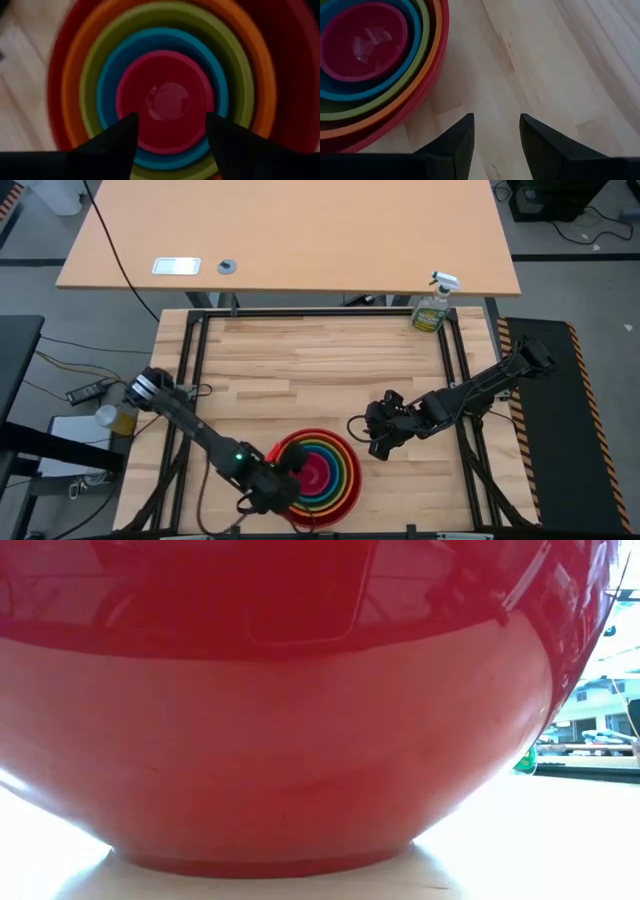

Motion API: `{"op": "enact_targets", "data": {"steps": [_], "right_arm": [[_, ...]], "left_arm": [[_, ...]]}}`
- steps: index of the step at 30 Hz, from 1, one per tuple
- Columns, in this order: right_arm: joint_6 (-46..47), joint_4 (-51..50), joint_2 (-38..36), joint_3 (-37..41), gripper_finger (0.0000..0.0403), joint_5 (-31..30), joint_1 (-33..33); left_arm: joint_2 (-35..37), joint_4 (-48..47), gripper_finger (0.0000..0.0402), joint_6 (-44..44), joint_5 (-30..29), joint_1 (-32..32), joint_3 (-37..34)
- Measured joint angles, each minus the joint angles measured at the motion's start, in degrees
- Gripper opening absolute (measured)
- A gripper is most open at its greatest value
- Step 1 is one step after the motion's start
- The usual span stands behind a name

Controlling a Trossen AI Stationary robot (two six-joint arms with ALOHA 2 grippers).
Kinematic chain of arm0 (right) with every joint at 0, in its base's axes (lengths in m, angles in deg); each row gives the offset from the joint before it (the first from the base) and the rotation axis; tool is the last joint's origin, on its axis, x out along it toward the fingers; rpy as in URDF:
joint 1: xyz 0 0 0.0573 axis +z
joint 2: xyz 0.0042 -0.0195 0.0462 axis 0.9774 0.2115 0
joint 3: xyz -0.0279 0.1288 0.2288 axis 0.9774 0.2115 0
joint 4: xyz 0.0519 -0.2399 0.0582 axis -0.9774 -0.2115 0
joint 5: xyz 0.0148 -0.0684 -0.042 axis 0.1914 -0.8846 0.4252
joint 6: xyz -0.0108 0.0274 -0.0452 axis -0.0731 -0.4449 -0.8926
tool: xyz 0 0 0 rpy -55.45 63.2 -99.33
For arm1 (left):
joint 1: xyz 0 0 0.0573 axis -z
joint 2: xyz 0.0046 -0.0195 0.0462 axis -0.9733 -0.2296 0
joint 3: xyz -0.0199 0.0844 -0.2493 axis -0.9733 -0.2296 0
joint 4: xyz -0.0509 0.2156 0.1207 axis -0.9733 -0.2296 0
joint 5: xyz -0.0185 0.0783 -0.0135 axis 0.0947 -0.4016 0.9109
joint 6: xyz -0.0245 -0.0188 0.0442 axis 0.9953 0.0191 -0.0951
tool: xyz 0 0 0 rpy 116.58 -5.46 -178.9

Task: Nest bowls inside each other
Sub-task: Return to Home Position

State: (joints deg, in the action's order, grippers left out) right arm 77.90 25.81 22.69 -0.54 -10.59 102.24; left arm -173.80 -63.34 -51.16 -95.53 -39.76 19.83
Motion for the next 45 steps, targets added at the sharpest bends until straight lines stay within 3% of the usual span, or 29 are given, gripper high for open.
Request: {"op": "enact_targets", "data": {"steps": [6, 12, 17, 24, 30, 45], "right_arm": [[-1.8, -0.4, 0.0, 0.0, 0.0164, 0.2, 0.3], [-3.0, -1.0, -4.5, 3.8, 0.0164, -3.2, 1.0], [-3.1, 6.2, -14.8, 14.0, 0.0164, -3.9, 1.0], [-8.8, 24.0, -33.3, 31.8, 0.0154, -5.4, -1.4], [-12.3, 28.9, -46.3, 40.8, 0.014, -3.4, -5.5], [-19.3, 32.7, -66.6, 53.7, 0.0119, 3.8, -18.4]], "left_arm": [[3.6, -1.0, 0.0215, 3.7, 2.7, -0.9, -0.7], [13.0, 5.1, 0.0189, 6.1, 1.6, -2.1, -12.0], [25.1, 16.5, 0.0177, 8.1, 1.8, -3.8, -23.3], [42.9, 34.6, 0.0171, 7.1, 1.5, -8.1, -41.1], [55.4, 46.6, 0.0171, 7.8, -0.4, -12.7, -55.1], [72.4, 61.2, 0.0171, 10.7, -5.0, -15.6, -75.4]]}}
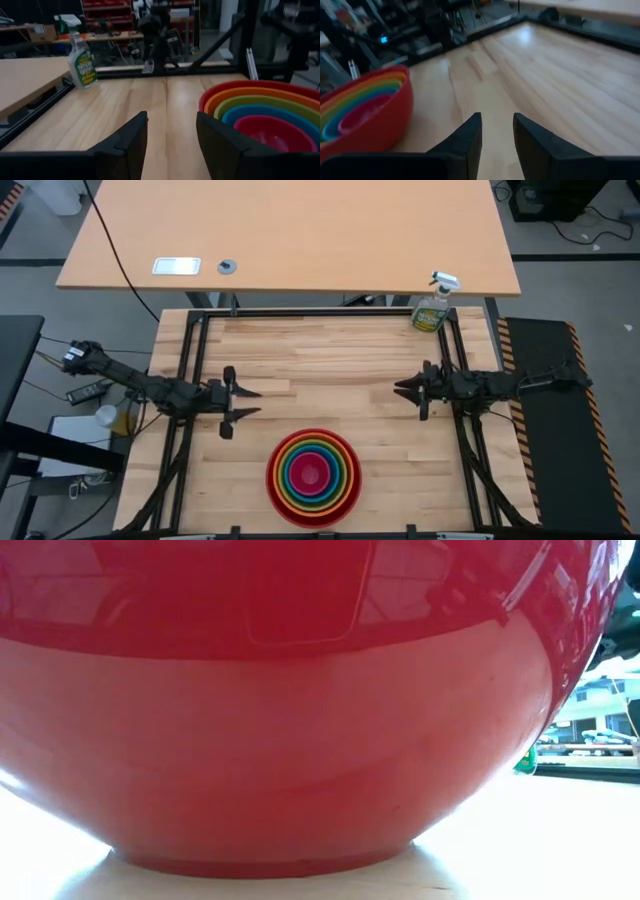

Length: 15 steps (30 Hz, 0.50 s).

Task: Nest bowls inside each other
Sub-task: Return to Home Position

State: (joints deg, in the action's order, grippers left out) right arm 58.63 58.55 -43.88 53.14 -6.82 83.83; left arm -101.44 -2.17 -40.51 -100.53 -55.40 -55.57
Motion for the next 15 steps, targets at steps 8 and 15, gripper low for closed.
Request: {"op": "enact_targets", "data": {"steps": [8, 15], "right_arm": [[0.0, 9.6, -5.4, 6.1, 0.0119, 7.0, -6.7], [1.2, 13.2, -5.4, 6.1, 0.0119, 2.4, -8.0]], "left_arm": [[6.9, 3.7, 0.0171, -0.2, -0.7, 0.0, -5.4], [11.6, 3.0, 0.0171, 0.1, -0.8, 0.0, -8.2]]}}
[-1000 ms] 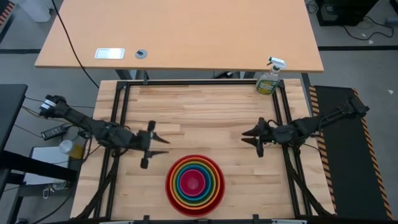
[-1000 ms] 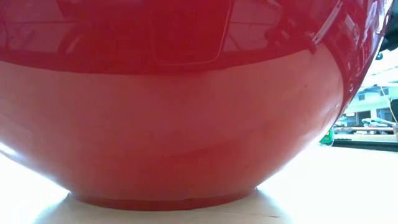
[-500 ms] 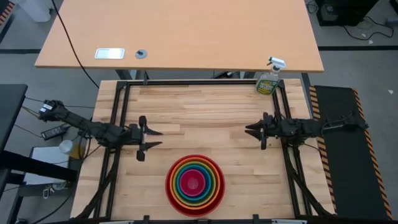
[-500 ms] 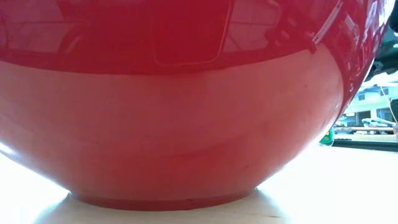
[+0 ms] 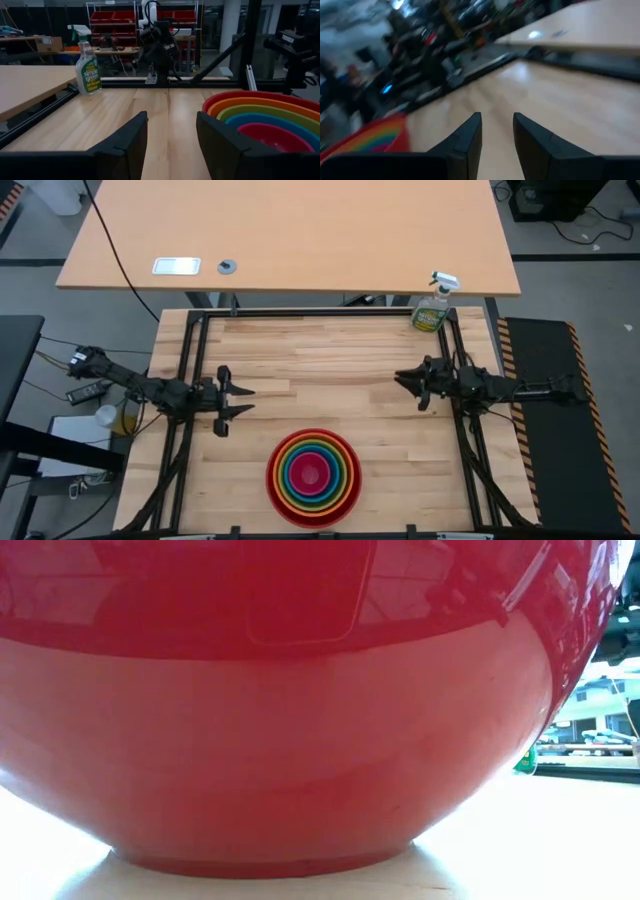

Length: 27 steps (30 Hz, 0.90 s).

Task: Nest bowls inside each other
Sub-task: Return to Home Position

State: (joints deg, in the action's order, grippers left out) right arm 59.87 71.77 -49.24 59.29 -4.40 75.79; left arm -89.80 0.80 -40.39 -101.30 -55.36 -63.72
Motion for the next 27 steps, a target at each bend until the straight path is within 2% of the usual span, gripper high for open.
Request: {"op": "enact_targets", "data": {"steps": [5, 13, 20, 27], "right_arm": [[0.0, 3.0, 0.0, 0.0, 0.0119, -5.7, 0.0], [0.0, 2.9, 0.0, 0.0, 0.0119, -5.7, 0.0], [0.0, 3.3, 0.0, 0.0, 0.0119, -5.6, 0.0], [0.0, 3.3, 0.0, 0.0, 0.0119, -5.5, 0.0]], "left_arm": [[2.5, -0.5, 0.0171, 1.8, 0.0, 0.0, -1.7], [6.1, -4.5, 0.0171, 3.7, 0.3, 0.6, -2.6], [10.1, -4.9, 0.0171, 1.4, 0.4, 4.2, -2.6], [10.9, -4.9, 0.0171, 2.0, 5.0, 7.0, -2.6]]}}
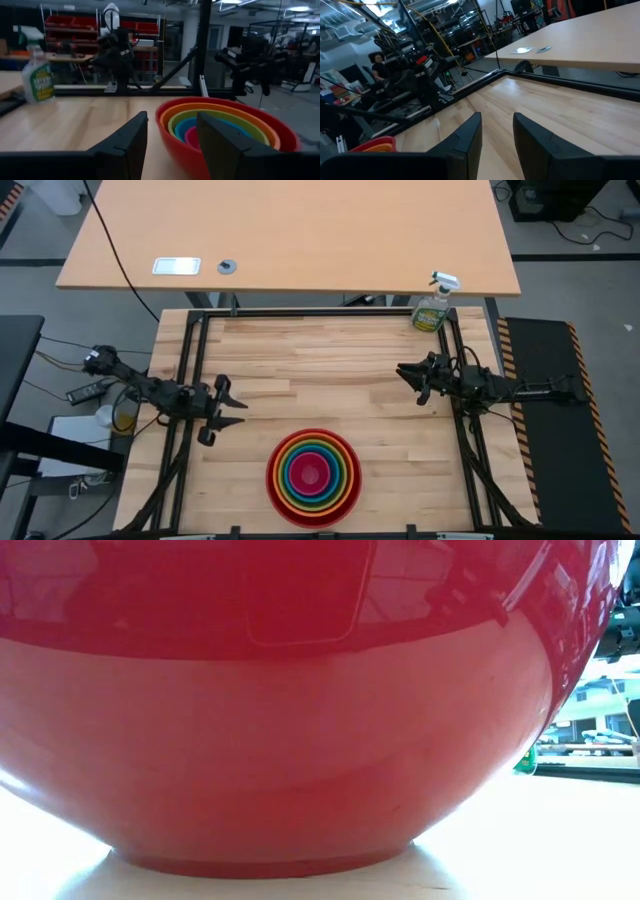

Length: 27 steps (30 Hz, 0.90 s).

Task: Nest bowls inside each other
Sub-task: Return to Home Position

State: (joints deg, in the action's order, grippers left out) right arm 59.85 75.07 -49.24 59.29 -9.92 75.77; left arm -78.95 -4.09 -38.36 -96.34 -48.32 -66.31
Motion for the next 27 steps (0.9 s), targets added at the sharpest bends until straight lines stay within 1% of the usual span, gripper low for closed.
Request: {"op": "enact_targets", "data": {"steps": [7, 13, 27], "right_arm": [[0.0, 0.0, 0.0, 0.0, 0.0119, 0.0, 0.0], [0.0, 0.0, 0.0, 0.0, 0.0119, 0.0, 0.0], [0.0, 0.0, 0.0, 0.0, 0.0119, 0.0, 0.0]], "left_arm": [[-0.1, -0.8, 0.0172, 3.4, 0.0, 0.1, 0.0], [-0.1, -4.4, 0.0172, 12.1, 0.0, 0.1, 0.0], [-0.1, -4.4, 0.0172, 12.6, 0.0, 0.1, 0.0]]}}
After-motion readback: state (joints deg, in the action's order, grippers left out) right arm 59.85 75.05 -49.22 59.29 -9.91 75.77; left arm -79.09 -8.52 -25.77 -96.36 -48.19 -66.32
